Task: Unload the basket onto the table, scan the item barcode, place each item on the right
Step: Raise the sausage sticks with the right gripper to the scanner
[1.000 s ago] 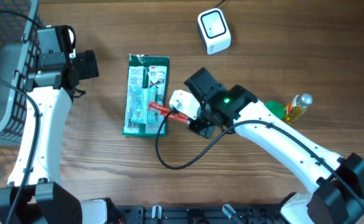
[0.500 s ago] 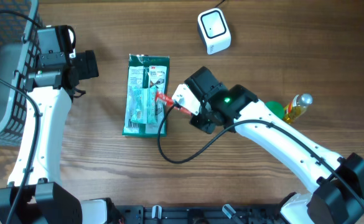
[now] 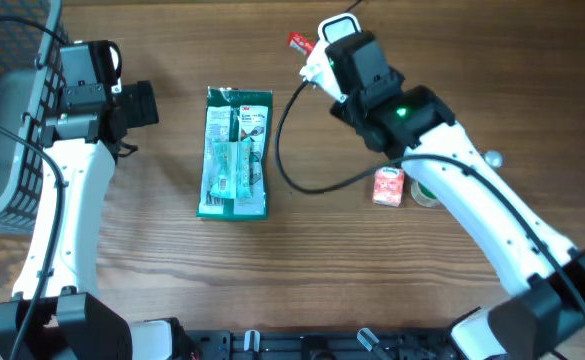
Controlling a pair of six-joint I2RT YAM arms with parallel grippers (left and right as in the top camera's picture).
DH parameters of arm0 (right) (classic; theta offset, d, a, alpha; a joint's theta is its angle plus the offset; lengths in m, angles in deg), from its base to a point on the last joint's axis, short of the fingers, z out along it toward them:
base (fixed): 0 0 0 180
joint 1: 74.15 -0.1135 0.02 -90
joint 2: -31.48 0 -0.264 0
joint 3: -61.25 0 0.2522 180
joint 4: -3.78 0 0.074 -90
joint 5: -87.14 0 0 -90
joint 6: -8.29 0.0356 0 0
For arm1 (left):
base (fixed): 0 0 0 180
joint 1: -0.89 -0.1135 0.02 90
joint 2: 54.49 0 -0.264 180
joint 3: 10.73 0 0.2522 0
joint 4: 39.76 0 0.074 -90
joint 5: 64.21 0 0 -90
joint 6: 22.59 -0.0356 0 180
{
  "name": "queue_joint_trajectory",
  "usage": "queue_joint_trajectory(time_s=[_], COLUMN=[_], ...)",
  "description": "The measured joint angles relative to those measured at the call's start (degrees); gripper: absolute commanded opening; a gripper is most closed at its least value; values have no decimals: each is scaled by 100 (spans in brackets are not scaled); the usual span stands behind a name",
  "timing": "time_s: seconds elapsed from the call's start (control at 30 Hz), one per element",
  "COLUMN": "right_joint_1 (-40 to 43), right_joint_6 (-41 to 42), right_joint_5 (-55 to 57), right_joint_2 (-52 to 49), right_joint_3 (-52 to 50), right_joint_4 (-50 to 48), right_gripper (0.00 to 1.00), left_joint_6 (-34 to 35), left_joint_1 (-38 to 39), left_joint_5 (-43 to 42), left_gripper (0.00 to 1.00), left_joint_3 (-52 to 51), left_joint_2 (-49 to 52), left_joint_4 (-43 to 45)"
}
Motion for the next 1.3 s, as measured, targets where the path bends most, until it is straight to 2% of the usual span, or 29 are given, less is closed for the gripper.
queue_joint_trajectory(time_s=[0.13,0.33,0.47,0.57,0.9,1.1,1.3], right_joint_1=[251,295,295,295,295,295,295], right_joint_6=[-570,-1268,-1392,-1449,-1600,-1703,-1703], right_joint_5=[219,1600,2288,2691,3053,2811,2474], right_joint_2=[-494,-1587,-2116,-2376,-2730,-2730,-2730], right_joint_3=[0,-2,-4,-4,-4,-4,-4], right_joint_4=[-315,-2009,-2798,-3027,-2944,-2363,-2312], right_gripper=[4,4,4,4,4,4,4], left_joint_6=[0,0,0,0,0,0,0], left_joint_1=[0,0,0,0,0,0,0], left_joint_5=[0,0,0,0,0,0,0], left_gripper=[100,100,100,100,100,100,100], left_joint_3=[0,0,0,0,0,0,0], left_joint_2=[0,0,0,0,0,0,0], left_joint_4=[4,4,4,4,4,2,4])
